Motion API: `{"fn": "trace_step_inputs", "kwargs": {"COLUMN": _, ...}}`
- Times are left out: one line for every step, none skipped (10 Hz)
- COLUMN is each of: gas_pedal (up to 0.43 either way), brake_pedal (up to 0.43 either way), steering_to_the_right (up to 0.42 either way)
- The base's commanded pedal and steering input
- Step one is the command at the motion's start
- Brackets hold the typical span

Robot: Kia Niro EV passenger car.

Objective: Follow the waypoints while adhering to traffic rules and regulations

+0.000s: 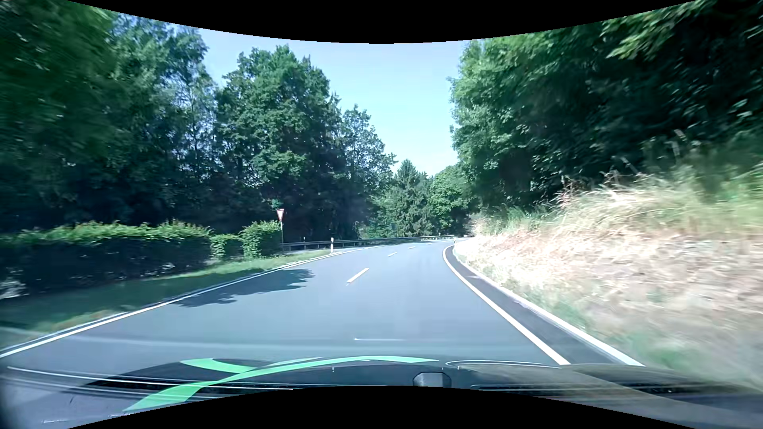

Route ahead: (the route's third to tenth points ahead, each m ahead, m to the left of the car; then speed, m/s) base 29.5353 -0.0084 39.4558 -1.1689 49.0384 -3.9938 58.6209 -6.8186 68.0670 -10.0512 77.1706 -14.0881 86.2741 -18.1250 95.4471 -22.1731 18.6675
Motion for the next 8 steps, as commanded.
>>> {"fn": "trace_step_inputs", "kwargs": {"gas_pedal": 0.177, "brake_pedal": 0.0, "steering_to_the_right": 0.016}}
{"fn": "trace_step_inputs", "kwargs": {"gas_pedal": 0.169, "brake_pedal": 0.0, "steering_to_the_right": 0.017}}
{"fn": "trace_step_inputs", "kwargs": {"gas_pedal": 0.118, "brake_pedal": 0.0, "steering_to_the_right": 0.017}}
{"fn": "trace_step_inputs", "kwargs": {"gas_pedal": 0.098, "brake_pedal": 0.0, "steering_to_the_right": 0.018}}
{"fn": "trace_step_inputs", "kwargs": {"gas_pedal": 0.098, "brake_pedal": 0.0, "steering_to_the_right": 0.021}}
{"fn": "trace_step_inputs", "kwargs": {"gas_pedal": 0.087, "brake_pedal": 0.0, "steering_to_the_right": 0.021}}
{"fn": "trace_step_inputs", "kwargs": {"gas_pedal": 0.087, "brake_pedal": 0.0, "steering_to_the_right": 0.021}}
{"fn": "trace_step_inputs", "kwargs": {"gas_pedal": 0.087, "brake_pedal": 0.0, "steering_to_the_right": 0.021}}
